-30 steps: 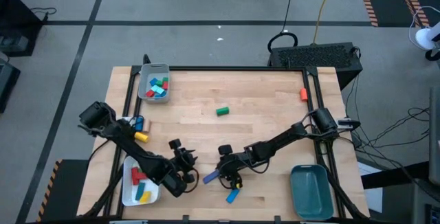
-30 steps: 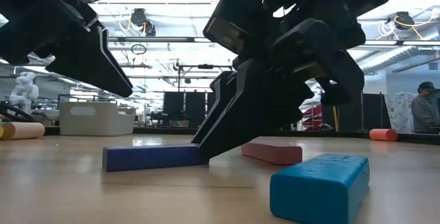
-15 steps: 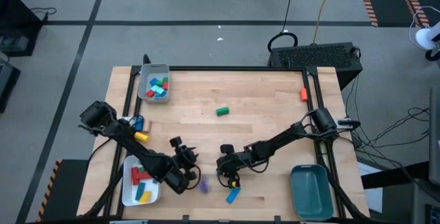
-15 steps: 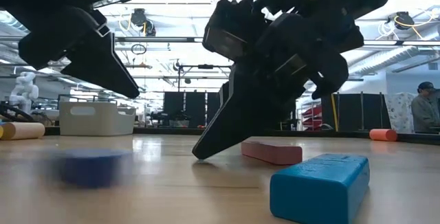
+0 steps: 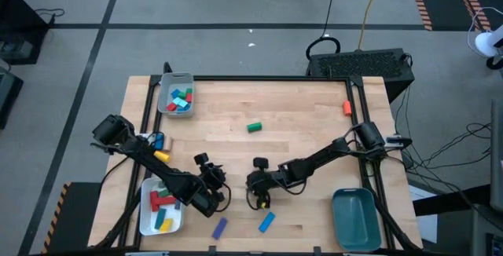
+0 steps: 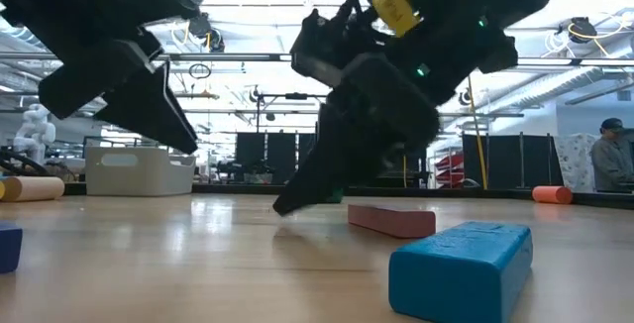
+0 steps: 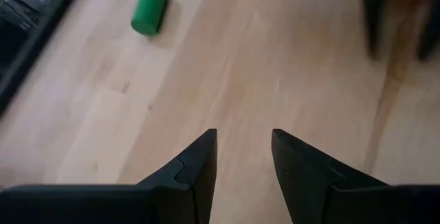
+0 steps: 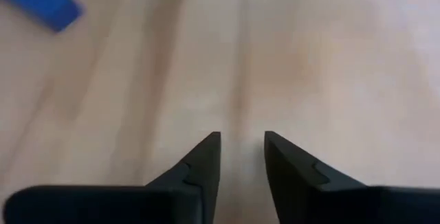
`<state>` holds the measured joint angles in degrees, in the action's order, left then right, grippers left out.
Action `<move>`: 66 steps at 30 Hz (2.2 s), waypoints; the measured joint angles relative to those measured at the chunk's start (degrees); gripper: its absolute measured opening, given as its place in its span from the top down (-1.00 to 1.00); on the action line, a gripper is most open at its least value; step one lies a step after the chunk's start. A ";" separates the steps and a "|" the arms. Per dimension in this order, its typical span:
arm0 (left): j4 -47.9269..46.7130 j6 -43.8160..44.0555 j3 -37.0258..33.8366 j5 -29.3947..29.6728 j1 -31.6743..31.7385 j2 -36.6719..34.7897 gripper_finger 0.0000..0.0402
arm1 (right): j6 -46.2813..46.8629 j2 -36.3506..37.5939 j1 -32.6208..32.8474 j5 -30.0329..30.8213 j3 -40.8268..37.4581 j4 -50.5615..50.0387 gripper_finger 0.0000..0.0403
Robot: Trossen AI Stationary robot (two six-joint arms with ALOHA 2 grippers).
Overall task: Sort blocks by size
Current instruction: Put the blue rectangular block into the white bin
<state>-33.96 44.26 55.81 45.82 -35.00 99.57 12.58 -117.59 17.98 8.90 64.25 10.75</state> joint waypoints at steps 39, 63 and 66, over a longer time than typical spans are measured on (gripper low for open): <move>21.88 7.79 0.20 -29.53 -10.84 0.30 0.32 | -4.05 -5.95 4.68 0.26 12.44 -0.57 -0.10; 30.40 5.88 0.26 -21.47 -10.86 8.31 0.96 | -2.80 -5.93 4.74 2.52 12.44 -1.93 -0.10; 30.21 4.63 0.20 -20.06 -9.41 8.35 0.96 | -5.83 -5.93 5.10 -0.78 12.44 -1.93 -0.10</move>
<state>-3.74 48.89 56.01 25.77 -44.40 107.92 6.75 -123.52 23.08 8.12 76.69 8.82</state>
